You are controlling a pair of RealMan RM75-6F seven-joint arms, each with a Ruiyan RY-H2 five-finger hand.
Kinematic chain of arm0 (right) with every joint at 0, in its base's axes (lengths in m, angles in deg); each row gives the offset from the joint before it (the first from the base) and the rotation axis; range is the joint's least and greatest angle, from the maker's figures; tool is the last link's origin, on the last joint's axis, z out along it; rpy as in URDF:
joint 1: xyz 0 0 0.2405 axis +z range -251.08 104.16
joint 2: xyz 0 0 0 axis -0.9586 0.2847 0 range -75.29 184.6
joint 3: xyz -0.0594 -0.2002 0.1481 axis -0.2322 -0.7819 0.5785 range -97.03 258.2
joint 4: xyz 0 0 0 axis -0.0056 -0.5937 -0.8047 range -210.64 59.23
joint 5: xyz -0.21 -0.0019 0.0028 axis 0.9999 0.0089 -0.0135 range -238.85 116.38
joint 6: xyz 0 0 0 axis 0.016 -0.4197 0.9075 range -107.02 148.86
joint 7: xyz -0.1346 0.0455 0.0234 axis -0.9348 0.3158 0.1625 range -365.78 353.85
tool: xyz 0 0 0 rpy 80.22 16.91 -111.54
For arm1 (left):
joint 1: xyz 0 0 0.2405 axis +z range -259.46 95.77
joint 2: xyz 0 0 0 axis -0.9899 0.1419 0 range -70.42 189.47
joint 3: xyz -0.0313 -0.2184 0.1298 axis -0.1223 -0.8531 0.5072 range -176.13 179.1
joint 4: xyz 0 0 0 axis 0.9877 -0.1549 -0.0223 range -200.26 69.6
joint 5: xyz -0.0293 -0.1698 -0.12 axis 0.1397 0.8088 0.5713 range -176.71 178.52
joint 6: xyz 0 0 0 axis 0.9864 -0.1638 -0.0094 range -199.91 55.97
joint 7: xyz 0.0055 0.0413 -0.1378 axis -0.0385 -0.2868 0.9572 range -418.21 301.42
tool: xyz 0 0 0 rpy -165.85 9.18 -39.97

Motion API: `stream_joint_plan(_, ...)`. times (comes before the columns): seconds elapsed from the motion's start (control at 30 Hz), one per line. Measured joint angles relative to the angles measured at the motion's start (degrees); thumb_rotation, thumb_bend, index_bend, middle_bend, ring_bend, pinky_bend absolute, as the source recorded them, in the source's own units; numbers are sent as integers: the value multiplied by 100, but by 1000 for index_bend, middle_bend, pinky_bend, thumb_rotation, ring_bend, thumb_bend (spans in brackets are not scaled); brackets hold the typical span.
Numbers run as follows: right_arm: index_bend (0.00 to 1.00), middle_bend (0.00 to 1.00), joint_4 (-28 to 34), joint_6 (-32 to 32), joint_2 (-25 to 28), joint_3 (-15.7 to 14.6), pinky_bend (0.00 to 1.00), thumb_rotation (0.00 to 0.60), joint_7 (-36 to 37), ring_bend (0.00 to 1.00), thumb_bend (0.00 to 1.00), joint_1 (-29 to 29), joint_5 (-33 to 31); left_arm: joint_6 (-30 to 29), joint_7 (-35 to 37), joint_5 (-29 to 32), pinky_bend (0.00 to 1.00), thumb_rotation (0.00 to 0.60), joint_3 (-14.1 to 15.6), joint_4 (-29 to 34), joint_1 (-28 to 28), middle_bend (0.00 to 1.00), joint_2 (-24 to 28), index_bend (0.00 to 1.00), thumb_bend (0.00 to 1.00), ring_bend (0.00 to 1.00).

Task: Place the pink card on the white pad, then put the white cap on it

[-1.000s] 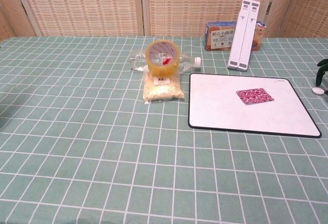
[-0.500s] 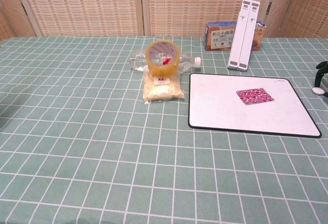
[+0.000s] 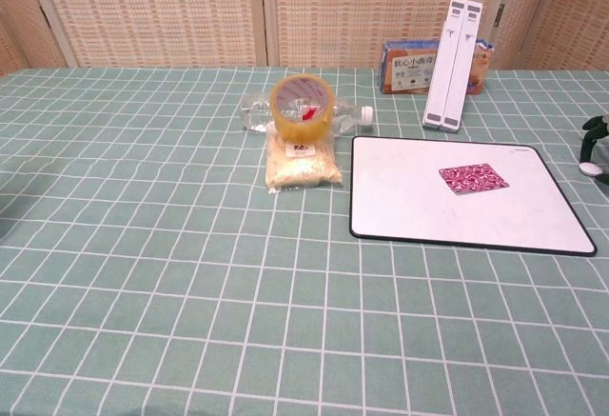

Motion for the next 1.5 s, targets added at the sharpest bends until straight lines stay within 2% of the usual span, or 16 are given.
stream_joint_plan(0.63,467,0,-99,-33,-70,41,0,600,32,0,405,34,41,0,31,14,0,600,-15,10,5,72,8,128,233,0)
stream_joint_plan(0.93,474,0,125,147,69,90,0,600,126,0,405,-9,67,-12,63,2,0,600,-13,41,1,72,23,127,233,0)
stream_joint_plan(1.07,478,0,417,324,210,114,0,600,133,0,406,-25,99,-20,79,-7,0,600,-7,54,3,72,33,127,233,0)
stream_joint_plan(1.27,481,0,1228,601,497,156,0,600,-18,0,405,-42,103,-2,111,0,0,600,-10,56,7,72,46,127,234,0)
stream_joint_plan(1.5,490,0,2309,951,670,197,0,600,-687,0,406,13,-46,133,72,23,0,600,8,73,4,72,73,128,233,0)
